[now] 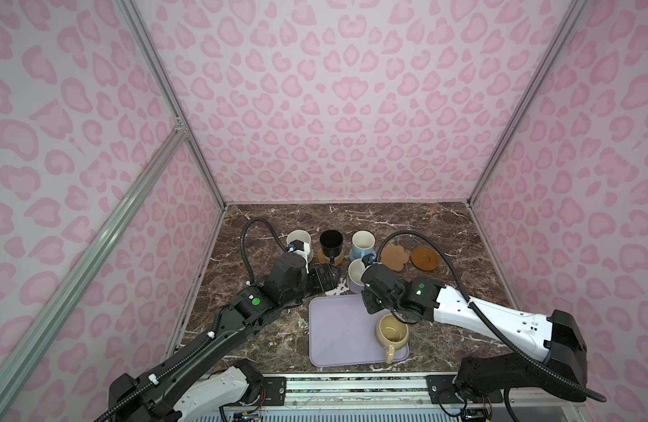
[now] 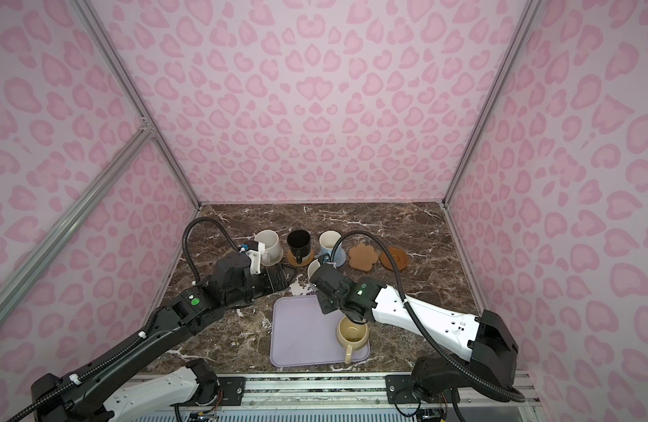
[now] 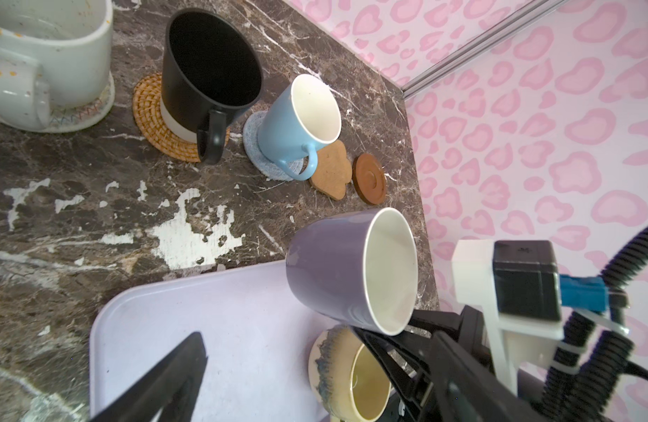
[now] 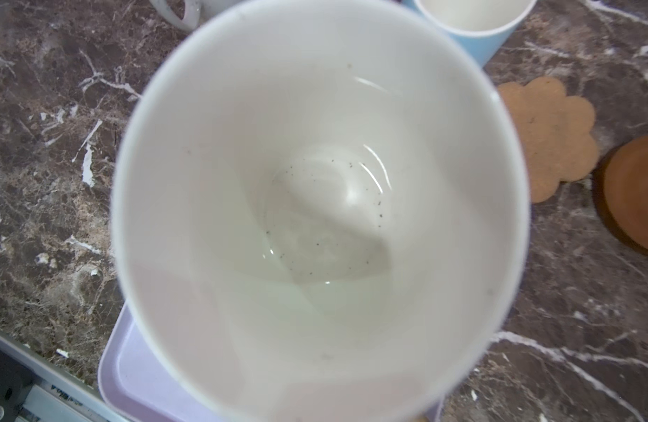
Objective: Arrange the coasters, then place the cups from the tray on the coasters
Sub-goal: 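Lift the lavender mug with the right gripper and carry it toward the coasters, then lower the lavender mug onto the cork paw-shaped coaster with the right gripper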
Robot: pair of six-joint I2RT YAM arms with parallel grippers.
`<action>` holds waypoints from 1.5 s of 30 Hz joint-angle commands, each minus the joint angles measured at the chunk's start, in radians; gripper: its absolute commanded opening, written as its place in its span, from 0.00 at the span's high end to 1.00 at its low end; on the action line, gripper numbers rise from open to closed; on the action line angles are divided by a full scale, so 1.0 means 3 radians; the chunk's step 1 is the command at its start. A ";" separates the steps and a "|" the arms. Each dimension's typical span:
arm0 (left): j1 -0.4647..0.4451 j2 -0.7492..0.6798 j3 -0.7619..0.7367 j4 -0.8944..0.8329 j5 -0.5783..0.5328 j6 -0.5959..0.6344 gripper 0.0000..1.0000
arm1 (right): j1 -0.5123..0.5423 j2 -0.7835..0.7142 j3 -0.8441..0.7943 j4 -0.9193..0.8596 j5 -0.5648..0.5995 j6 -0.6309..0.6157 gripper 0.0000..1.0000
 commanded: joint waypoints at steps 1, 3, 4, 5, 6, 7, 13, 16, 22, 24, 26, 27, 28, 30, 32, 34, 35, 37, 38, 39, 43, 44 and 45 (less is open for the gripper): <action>-0.0005 0.0076 0.0131 0.0171 -0.0019 0.0065 0.03 | -0.0154 -0.0113 0.0067 -0.0072 0.0059 -0.0153 1.00; -0.0021 0.0141 0.0178 0.0264 -0.0015 0.0097 0.03 | -0.0284 -0.0215 0.0080 -0.0105 0.0067 -0.0215 1.00; -0.0021 0.0177 0.0205 0.0312 -0.0034 0.0103 0.03 | -0.0363 -0.0272 0.0078 -0.0108 0.0064 -0.0262 1.00; -0.0030 0.0211 0.0231 0.0343 -0.0050 0.0101 0.03 | -0.0435 -0.0314 0.0081 -0.0118 0.0049 -0.0292 1.00; -0.0032 0.0267 0.0263 0.0380 -0.0063 0.0111 0.03 | -0.0540 -0.0351 0.0090 -0.0130 0.0022 -0.0320 1.00; -0.0037 0.0318 0.0302 0.0417 -0.0071 0.0135 0.03 | -0.0670 -0.0375 0.0087 -0.0141 -0.0021 -0.0353 1.00; -0.0126 0.0781 0.0683 0.0428 -0.0108 0.0327 0.02 | -0.1302 -0.0262 0.0113 -0.0120 -0.0271 -0.0502 1.00; -0.0208 0.1057 0.0946 0.0354 -0.0110 0.0371 0.02 | -0.1562 -0.0067 0.0200 -0.0127 -0.0332 -0.0483 1.00; -0.0274 0.1528 0.1381 0.0209 -0.0058 0.0436 0.02 | -0.1813 0.0343 0.0346 0.0019 -0.0383 -0.0318 1.00; -0.0278 0.1614 0.1400 0.0245 -0.0052 0.0412 0.02 | -0.1834 0.0538 0.0473 -0.0042 -0.0346 -0.0287 1.00; -0.0276 0.1717 0.1482 0.0192 -0.0061 0.0427 0.02 | -0.1841 0.0744 0.0607 -0.0114 -0.0239 -0.0246 1.00; -0.0280 0.1773 0.1516 0.0184 -0.0066 0.0432 0.02 | -0.1845 0.0835 0.0644 -0.0103 -0.0233 -0.0227 1.00; -0.0277 0.1812 0.1519 0.0173 -0.0059 0.0444 0.02 | -0.1846 0.0921 0.0673 -0.0070 -0.0231 -0.0198 1.00; -0.0274 0.1869 0.1647 0.0142 -0.0057 0.0464 0.02 | -0.1850 0.1045 0.0714 -0.0008 -0.0237 -0.0160 1.00; -0.0263 0.1890 0.1650 0.0146 -0.0051 0.0452 0.02 | -0.1851 0.1168 0.0764 0.0030 -0.0224 -0.0136 1.00; -0.0242 0.1890 0.1607 0.0198 -0.0048 0.0409 0.02 | -0.1856 0.1298 0.0842 0.0038 -0.0206 -0.0127 1.00; -0.0228 0.1891 0.1583 0.0217 -0.0047 0.0389 0.02 | -0.1865 0.1345 0.0865 0.0049 -0.0191 -0.0117 1.00; -0.0215 0.1896 0.1560 0.0225 -0.0074 0.0372 0.02 | -0.1871 0.1441 0.0911 0.0068 -0.0165 -0.0101 1.00; -0.0219 0.1911 0.1560 0.0228 -0.0082 0.0370 0.02 | -0.1876 0.1485 0.0931 0.0071 -0.0162 -0.0092 1.00; -0.0217 0.1922 0.1560 0.0228 -0.0084 0.0363 0.02 | -0.1880 0.1530 0.0949 0.0073 -0.0162 -0.0076 1.00; -0.0217 0.1985 0.1575 0.0251 -0.0029 0.0339 0.02 | -0.1886 0.1674 0.0971 0.0107 -0.0134 -0.0015 1.00; -0.0218 0.1997 0.1580 0.0250 -0.0021 0.0335 0.02 | -0.1887 0.1706 0.0981 0.0114 -0.0139 -0.0007 1.00; -0.0217 0.2007 0.1581 0.0253 -0.0024 0.0338 0.02 | -0.1882 0.1731 0.0986 0.0119 -0.0137 0.0007 1.00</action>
